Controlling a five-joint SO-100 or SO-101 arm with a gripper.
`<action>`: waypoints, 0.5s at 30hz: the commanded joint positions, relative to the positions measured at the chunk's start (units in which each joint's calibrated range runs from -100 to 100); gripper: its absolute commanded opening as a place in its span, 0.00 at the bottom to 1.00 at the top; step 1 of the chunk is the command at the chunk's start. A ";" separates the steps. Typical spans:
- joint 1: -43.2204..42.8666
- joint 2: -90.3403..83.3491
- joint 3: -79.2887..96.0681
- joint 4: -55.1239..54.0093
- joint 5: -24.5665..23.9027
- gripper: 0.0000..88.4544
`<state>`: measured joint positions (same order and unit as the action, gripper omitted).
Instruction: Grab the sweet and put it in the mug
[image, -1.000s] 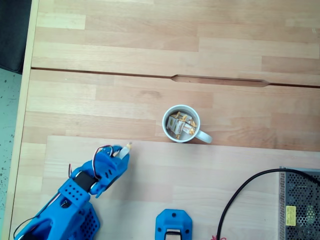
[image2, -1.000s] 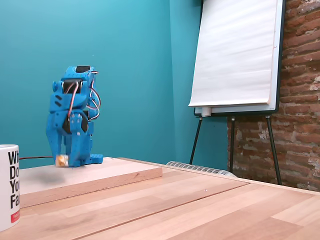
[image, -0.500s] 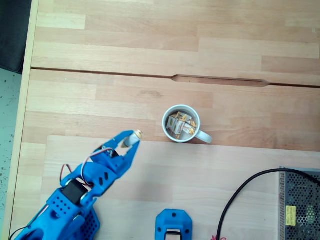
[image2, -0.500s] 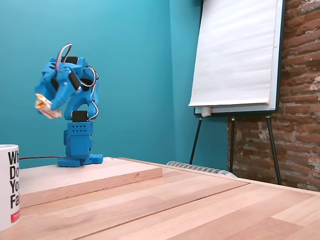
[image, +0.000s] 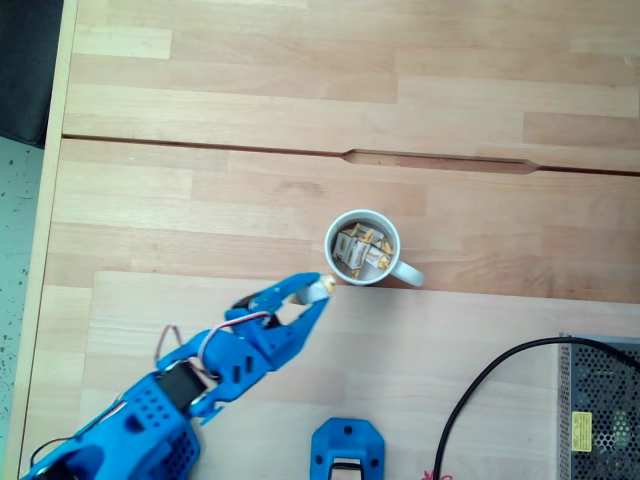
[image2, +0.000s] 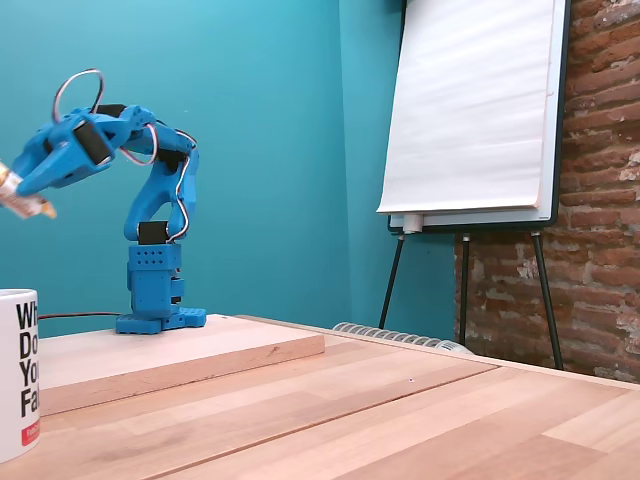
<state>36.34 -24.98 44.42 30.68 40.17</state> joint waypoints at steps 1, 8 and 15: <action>0.92 5.10 -4.19 -5.59 0.00 0.04; 1.14 13.36 -4.63 -13.50 -0.10 0.04; 0.34 15.94 -4.72 -16.97 -0.15 0.04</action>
<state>37.08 -8.90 43.79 15.70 40.17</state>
